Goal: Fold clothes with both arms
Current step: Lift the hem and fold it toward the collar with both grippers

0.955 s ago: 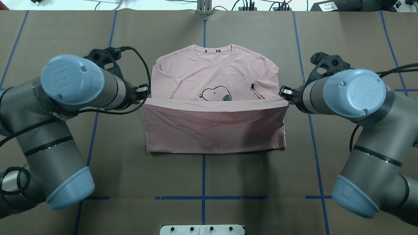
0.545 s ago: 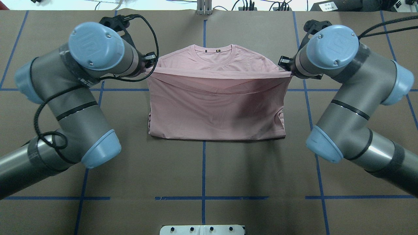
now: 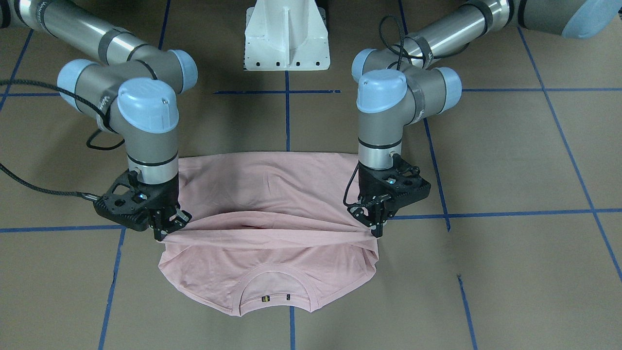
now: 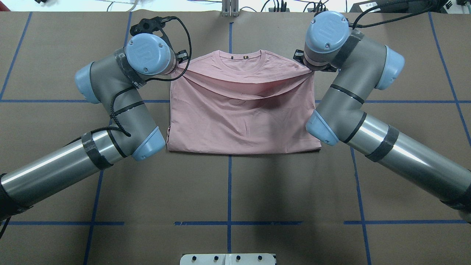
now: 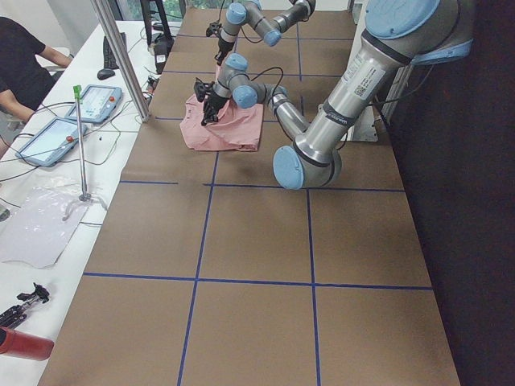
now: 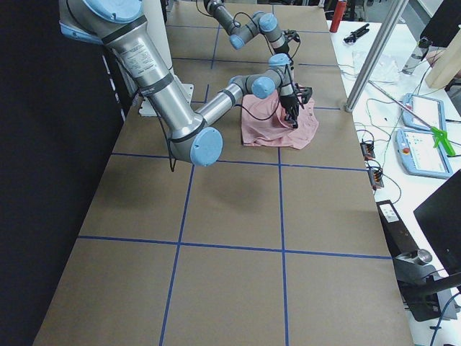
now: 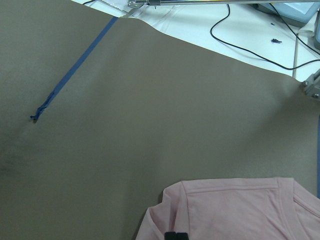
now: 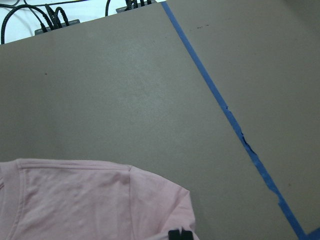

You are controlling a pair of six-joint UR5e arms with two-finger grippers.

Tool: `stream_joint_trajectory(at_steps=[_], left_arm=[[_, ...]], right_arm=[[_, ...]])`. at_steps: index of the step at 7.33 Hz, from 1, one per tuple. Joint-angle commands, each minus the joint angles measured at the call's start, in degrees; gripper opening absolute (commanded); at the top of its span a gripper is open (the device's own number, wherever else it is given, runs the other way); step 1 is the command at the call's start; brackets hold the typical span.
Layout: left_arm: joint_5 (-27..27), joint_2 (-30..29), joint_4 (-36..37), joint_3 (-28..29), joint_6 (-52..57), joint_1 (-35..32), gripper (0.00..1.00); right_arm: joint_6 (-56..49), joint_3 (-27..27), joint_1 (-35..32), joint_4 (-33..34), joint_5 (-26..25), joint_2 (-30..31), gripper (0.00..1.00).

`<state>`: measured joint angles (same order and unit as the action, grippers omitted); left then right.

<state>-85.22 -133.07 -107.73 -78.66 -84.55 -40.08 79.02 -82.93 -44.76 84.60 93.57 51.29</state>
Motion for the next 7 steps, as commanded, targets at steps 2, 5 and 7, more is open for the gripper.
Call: stream_joint_trajectory(at_steps=[2, 5, 7], left_arm=[[1.1, -0.6, -9.9, 9.5, 1.8, 0.0, 0.00], [0.9, -0.5, -13.3, 10.3, 3.3, -1.7, 0.05], [0.7, -0.4, -14.4, 10.2, 3.5, -2.2, 0.14]], right_arm=[[-0.2, 8.8, -0.1, -4.4, 0.0, -3.4, 0.00], [-0.3, 13.4, -0.7, -9.5, -0.1, -3.8, 0.00], [-0.2, 15.7, -0.8, -10.9, 0.0, -5.0, 0.00]])
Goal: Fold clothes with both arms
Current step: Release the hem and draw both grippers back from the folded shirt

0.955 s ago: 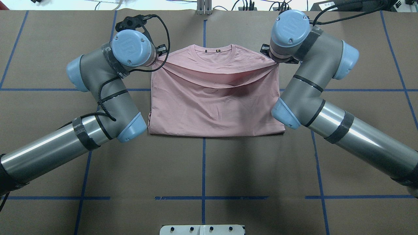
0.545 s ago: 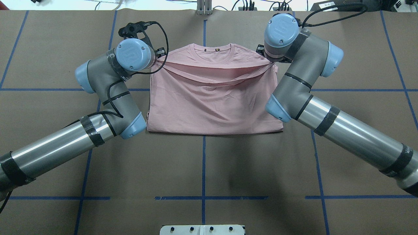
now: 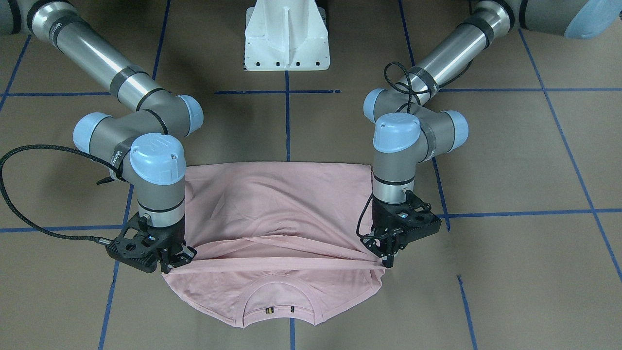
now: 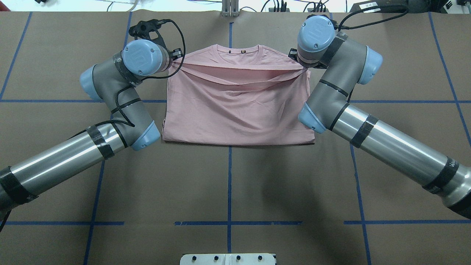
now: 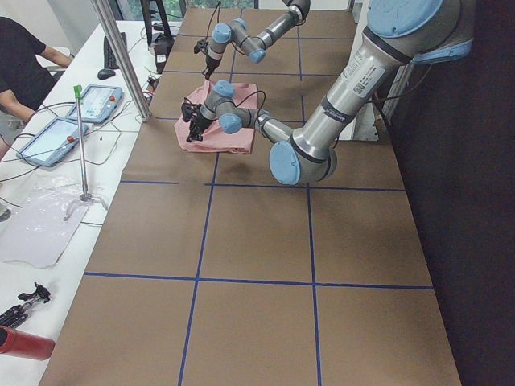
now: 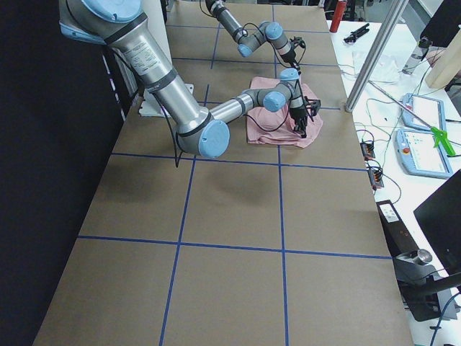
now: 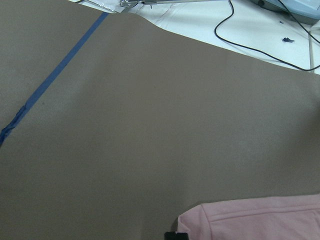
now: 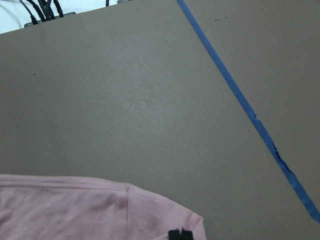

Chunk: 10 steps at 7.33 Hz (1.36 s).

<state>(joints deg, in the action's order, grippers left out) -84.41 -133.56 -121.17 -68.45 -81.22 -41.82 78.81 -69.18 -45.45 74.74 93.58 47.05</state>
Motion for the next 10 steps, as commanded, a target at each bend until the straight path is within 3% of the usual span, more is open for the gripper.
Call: stream_joint_trajectory(at_steps=[1, 3, 4, 5, 6, 7, 8, 9, 10], left_arm=[[-0.1, 0.6, -2.8, 0.6, 0.3, -0.7, 0.17], [-0.6, 0.8, -6.8, 1.9, 1.4, -1.5, 0.23], [-3.8, 2.5, -10.7, 1.7, 1.5, -1.9, 0.24], [-8.2, 2.8, -11.7, 1.1, 1.4, -3.5, 0.25], [-14.1, 3.0, -11.5, -1.1, 1.3, -5.0, 0.27], [-18.7, 6.7, -11.8, -5.5, 1.3, -6.2, 0.28], [-19.8, 9.6, -11.7, -10.1, 1.3, -6.4, 0.28], [-19.7, 9.7, -11.7, -10.6, 1.2, -6.4, 0.28], [-19.7, 9.7, -11.8, -10.6, 1.2, -6.7, 0.28]], right_arm=[[-0.1, 2.6, -0.1, -1.2, 0.0, -0.8, 0.26], [-0.1, 2.7, 0.0, -1.8, -0.2, -1.3, 1.00], [-0.3, 2.5, -0.7, -1.9, 0.0, -1.5, 1.00], [-2.5, -1.9, -2.0, -2.1, 4.2, -0.6, 1.00], [-1.9, -10.1, -2.1, -2.1, 9.4, 4.4, 1.00], [-0.5, -21.1, -0.9, -2.0, 10.1, 13.2, 1.00], [5.5, -27.7, 2.1, -2.2, 9.7, 19.2, 0.99], [11.2, -30.3, 3.6, -2.1, 10.1, 21.0, 0.78], [15.5, -31.7, 6.6, -2.2, 9.3, 23.2, 0.68]])
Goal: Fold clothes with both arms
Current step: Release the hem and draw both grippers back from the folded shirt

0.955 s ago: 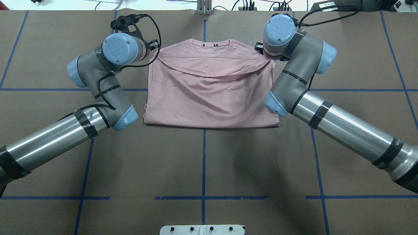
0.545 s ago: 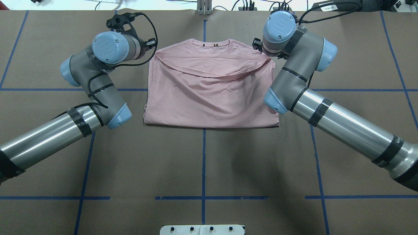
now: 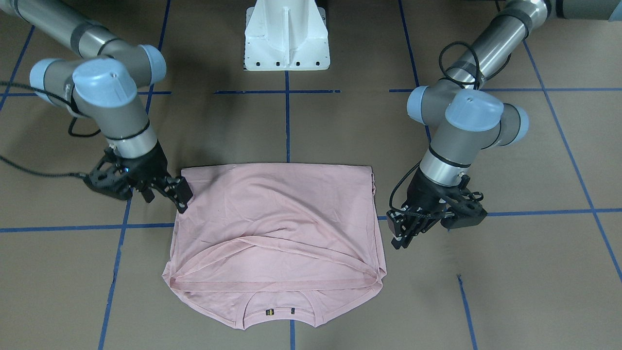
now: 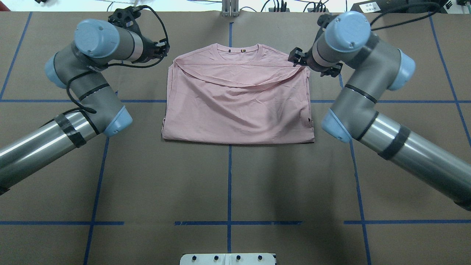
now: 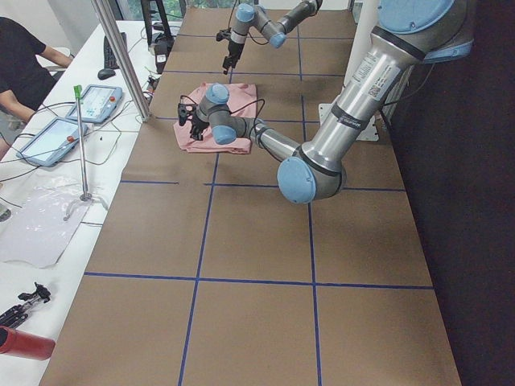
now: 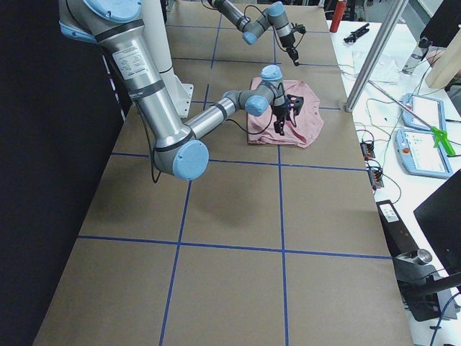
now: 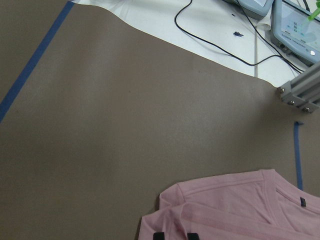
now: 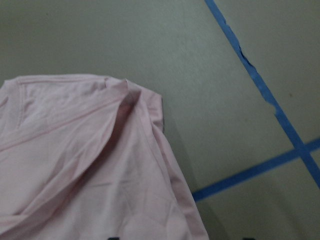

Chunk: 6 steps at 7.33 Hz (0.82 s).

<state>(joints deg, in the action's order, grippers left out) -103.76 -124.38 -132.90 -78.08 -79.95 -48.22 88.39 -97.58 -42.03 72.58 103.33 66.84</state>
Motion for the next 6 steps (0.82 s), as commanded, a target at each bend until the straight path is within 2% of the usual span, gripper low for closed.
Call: stream_joint_trajectory(at_steps=[1, 2, 3, 6], left_arm=[[-0.4, 0.5, -0.1, -1.0, -0.2, -0.3, 0.28], [-0.3, 0.5, -0.1, -1.0, -0.2, -0.2, 0.28], [-0.3, 0.5, -0.1, -1.0, -0.4, -0.2, 0.29], [-0.2, 0.5, 0.1, -1.1, -0.4, -0.1, 0.30]], right_arm=[[9.4, -3.3, 5.4, -0.1, -1.4, 3.5, 0.69], [9.8, -3.2, 7.0, -0.1, -2.1, 3.6, 0.72], [9.8, -3.1, 7.7, -0.1, -2.2, 5.5, 0.73], [9.9, -1.6, 10.0, -0.2, -2.7, 5.3, 0.72]])
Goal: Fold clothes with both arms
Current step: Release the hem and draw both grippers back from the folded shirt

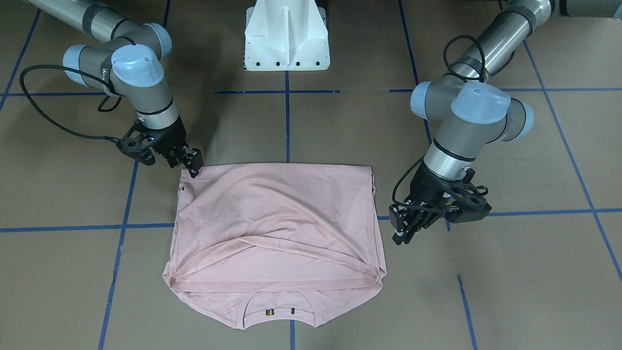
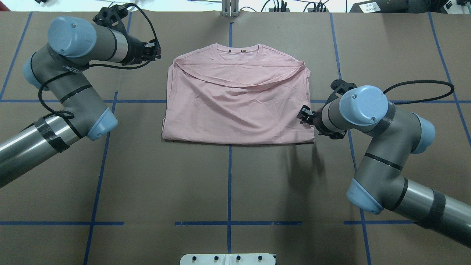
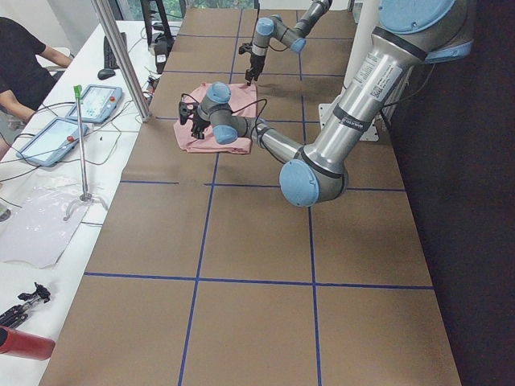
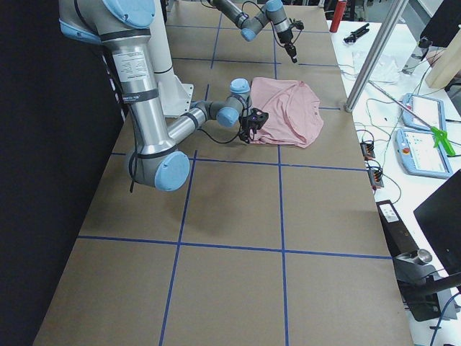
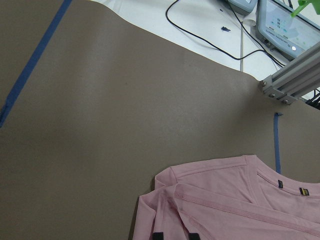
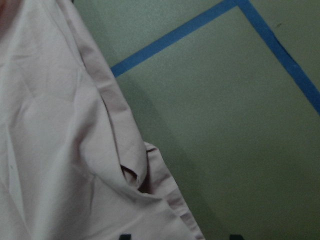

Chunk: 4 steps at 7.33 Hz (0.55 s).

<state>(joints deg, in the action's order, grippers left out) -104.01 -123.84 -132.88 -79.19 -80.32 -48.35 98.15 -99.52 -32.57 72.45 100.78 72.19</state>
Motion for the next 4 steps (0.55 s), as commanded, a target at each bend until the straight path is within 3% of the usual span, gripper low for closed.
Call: stream_joint_trajectory(at_steps=[1, 2, 4], left_arm=[[0.0, 0.0, 0.1, 0.0, 0.1, 0.0, 0.30], [0.1, 0.0, 0.2, 0.0, 0.1, 0.0, 0.30], [0.3, 0.3, 0.3, 0.1, 0.1, 0.0, 0.30]], right_arm=[[0.1, 0.3, 0.6, 0.0, -0.1, 0.0, 0.57], [-0.1, 0.1, 0.5, 0.1, 0.2, -0.2, 0.15], [-0.1, 0.1, 0.4, 0.0, -0.1, -0.3, 0.15]])
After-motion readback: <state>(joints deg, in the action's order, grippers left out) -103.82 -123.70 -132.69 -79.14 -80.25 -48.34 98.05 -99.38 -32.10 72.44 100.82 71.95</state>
